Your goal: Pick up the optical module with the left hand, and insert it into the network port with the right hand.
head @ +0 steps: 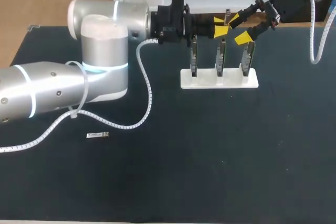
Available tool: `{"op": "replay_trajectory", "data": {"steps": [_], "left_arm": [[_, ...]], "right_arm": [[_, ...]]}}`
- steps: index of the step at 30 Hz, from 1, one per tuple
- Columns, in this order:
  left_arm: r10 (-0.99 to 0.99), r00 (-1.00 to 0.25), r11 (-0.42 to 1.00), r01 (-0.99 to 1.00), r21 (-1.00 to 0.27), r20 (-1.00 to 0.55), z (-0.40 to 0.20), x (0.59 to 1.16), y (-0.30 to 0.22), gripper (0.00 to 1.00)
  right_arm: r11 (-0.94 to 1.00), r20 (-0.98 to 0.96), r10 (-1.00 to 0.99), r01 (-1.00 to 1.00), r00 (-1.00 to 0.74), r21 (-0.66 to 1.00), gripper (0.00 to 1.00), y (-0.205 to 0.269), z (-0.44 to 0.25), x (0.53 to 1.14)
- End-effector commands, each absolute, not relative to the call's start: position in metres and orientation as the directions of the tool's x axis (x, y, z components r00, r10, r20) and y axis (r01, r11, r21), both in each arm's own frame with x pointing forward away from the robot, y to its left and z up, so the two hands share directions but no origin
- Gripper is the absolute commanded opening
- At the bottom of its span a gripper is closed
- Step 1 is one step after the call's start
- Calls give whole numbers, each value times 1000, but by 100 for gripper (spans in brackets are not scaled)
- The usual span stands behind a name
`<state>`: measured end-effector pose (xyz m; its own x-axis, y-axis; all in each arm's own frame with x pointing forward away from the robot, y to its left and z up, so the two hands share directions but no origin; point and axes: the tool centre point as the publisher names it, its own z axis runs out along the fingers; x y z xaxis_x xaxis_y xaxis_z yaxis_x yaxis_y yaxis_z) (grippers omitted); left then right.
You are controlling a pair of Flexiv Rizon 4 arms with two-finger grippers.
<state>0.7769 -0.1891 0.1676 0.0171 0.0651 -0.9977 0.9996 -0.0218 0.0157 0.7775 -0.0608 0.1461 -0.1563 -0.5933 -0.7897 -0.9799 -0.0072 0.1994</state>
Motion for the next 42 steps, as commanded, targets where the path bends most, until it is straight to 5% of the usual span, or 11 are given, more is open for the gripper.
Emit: {"op": "replay_trajectory", "data": {"steps": [1, 42], "left_arm": [[63, 16, -14, 1000, 15, -998, 167, 775, -187, 0], [71, 17, -44, 999, 14, -997, 164, 776, -190, 0]], "right_arm": [[-3, -790, -593, -981, -156, 196, 100, -61, 146, 775], [-3, -790, -593, -981, -156, 196, 100, -61, 146, 775]]}}
